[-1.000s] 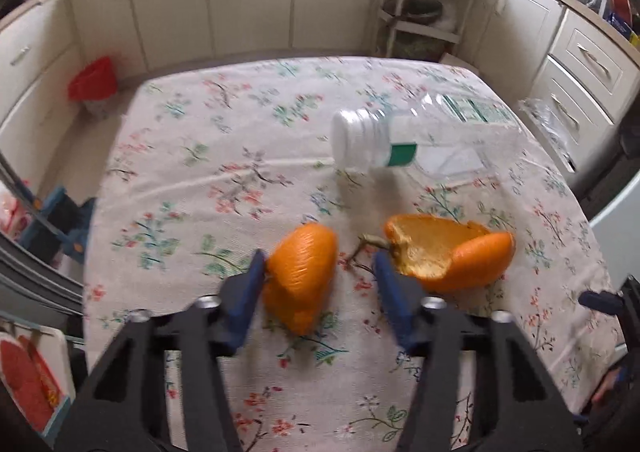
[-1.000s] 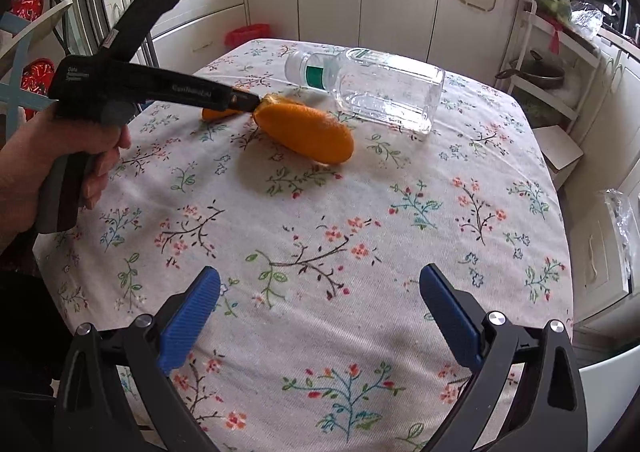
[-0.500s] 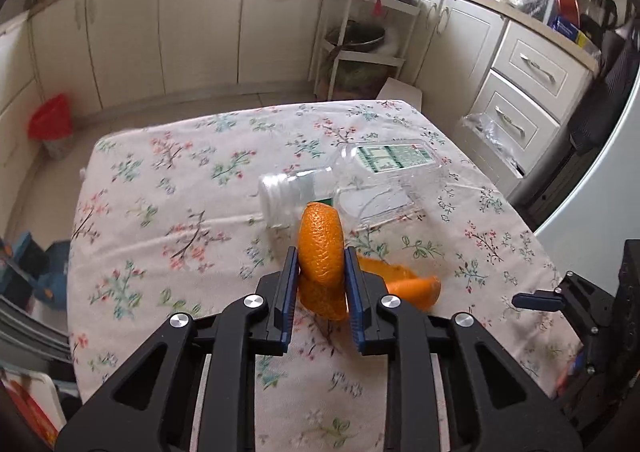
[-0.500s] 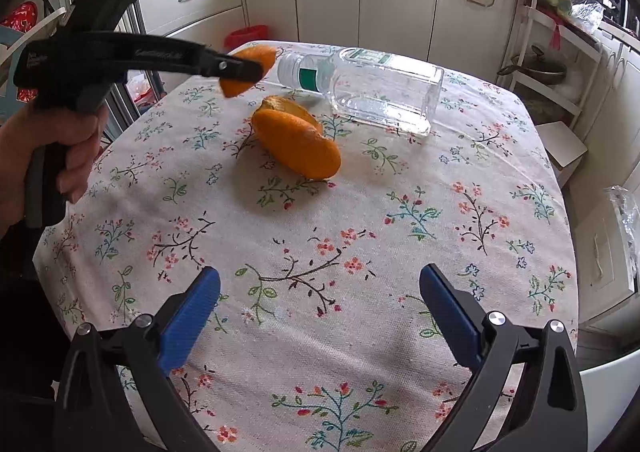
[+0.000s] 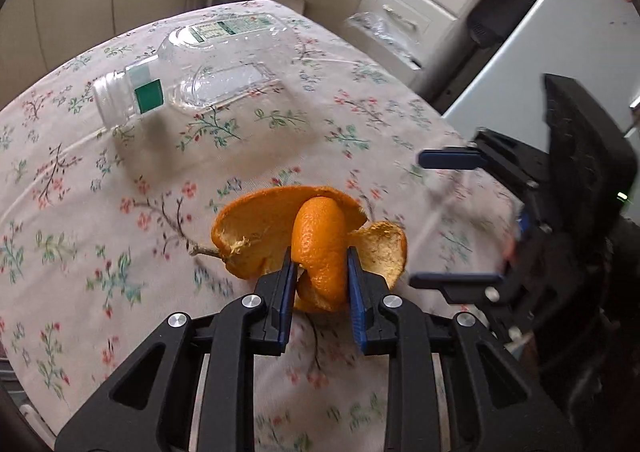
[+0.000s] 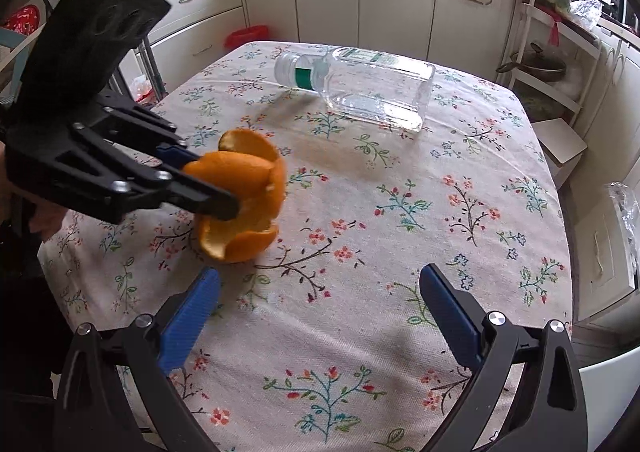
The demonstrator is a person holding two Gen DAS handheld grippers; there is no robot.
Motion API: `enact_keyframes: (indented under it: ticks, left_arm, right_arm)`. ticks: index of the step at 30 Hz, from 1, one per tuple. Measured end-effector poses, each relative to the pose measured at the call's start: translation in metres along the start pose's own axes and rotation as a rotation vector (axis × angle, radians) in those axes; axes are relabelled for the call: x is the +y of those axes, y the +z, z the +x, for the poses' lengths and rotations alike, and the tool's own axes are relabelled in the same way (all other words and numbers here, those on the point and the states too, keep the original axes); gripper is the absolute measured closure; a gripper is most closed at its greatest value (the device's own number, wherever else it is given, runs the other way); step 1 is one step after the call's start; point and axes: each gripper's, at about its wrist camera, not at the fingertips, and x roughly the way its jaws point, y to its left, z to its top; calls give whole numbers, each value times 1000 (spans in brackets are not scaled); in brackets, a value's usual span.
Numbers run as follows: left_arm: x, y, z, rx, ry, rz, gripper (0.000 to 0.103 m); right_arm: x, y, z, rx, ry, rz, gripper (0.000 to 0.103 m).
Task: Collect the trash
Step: 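Grasp the small orange peel with the left tool and lift it, then grasp the large hollow orange peel with the right tool and lift it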
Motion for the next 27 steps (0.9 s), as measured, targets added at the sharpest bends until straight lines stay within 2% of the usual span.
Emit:
enact_keyframes:
  ticks: [6,14,21,27]
  left_arm:
    - [25,-15,-39,-144,8,-106,81]
    - [49,-15,-53,-188,107,-176,81]
    - [40,1,-52,-223,111,-152,81]
    - [42,7,-52,-250,166,-185,81]
  right_arm:
    - [11,2,-1,-15,36,-25,7]
    - [21,3,5,-11,38,-38,7]
    - [20,2,4,-15,20,-41,7]
    - [11,2,-3,-33,16,-21,7]
